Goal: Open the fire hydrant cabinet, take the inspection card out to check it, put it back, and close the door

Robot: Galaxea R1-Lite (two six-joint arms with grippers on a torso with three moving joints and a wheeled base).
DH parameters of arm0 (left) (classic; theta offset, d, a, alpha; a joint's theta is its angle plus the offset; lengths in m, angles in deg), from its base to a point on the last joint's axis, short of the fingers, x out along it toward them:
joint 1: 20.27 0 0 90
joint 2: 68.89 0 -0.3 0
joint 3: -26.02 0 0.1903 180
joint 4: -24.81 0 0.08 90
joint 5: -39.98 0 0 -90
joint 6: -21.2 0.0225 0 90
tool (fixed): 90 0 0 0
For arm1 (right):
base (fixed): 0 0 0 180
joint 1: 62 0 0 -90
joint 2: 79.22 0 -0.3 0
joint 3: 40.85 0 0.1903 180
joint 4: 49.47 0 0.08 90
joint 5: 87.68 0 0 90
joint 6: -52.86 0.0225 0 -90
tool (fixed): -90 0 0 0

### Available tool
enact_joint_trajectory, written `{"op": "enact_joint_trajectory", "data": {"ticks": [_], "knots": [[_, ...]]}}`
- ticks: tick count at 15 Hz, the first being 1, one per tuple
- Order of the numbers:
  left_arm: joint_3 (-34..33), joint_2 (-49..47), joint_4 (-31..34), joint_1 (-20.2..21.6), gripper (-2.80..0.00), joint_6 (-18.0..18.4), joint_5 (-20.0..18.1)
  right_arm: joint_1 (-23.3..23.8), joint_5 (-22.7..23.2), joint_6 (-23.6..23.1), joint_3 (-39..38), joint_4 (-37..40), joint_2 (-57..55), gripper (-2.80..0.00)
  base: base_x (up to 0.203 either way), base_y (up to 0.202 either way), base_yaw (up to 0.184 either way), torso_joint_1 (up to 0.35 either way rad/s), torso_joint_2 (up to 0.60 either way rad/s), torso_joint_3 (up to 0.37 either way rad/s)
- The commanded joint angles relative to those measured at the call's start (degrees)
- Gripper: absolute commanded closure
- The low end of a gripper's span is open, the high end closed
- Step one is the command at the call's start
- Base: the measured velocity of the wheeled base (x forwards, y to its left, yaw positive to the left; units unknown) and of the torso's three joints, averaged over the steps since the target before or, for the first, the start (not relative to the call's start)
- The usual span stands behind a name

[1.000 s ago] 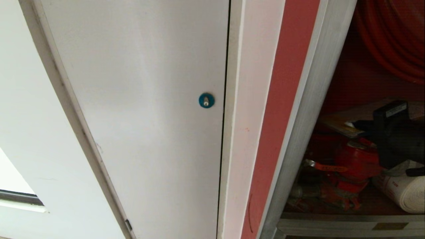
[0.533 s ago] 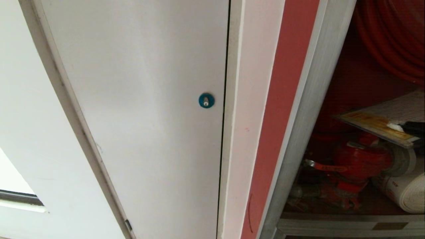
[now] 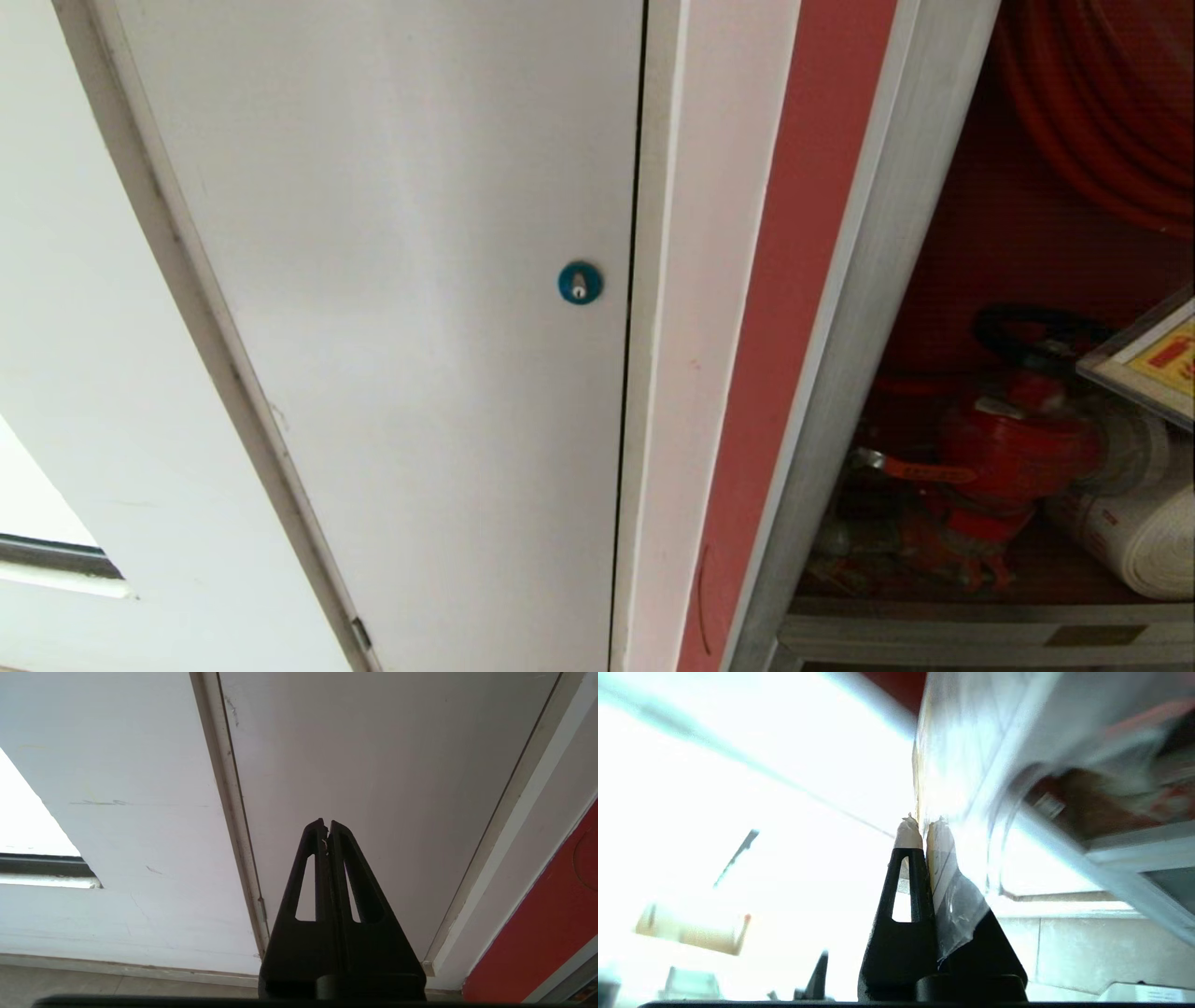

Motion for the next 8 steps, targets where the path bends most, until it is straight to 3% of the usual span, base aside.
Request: {"op": "enact_joint_trajectory", "data": {"ticks": [1, 3, 5, 8], "knots": [[0.0, 0.0, 0.0, 0.0, 0.0, 0.0, 0.0, 0.0, 5.5, -1.6, 1.8, 2.5, 4.8, 0.0, 0.0, 0.0, 0.0, 0.0, 0.0, 0.0], [0.0, -0.1, 0.0, 0.0, 0.0, 0.0, 0.0, 0.0, 16.7, -7.4, 1.4, 4.8, 6.7, 0.0, 0.0, 0.0, 0.0, 0.0, 0.0, 0.0], [0.0, -0.1, 0.0, 0.0, 0.0, 0.0, 0.0, 0.0, 26.4, -16.1, 0.5, 7.4, 6.6, 0.0, 0.0, 0.0, 0.0, 0.0, 0.0, 0.0], [0.0, -0.1, 0.0, 0.0, 0.0, 0.0, 0.0, 0.0, 33.4, -29.6, -2.0, 8.5, 3.0, 0.0, 0.0, 0.0, 0.0, 0.0, 0.0, 0.0]]}}
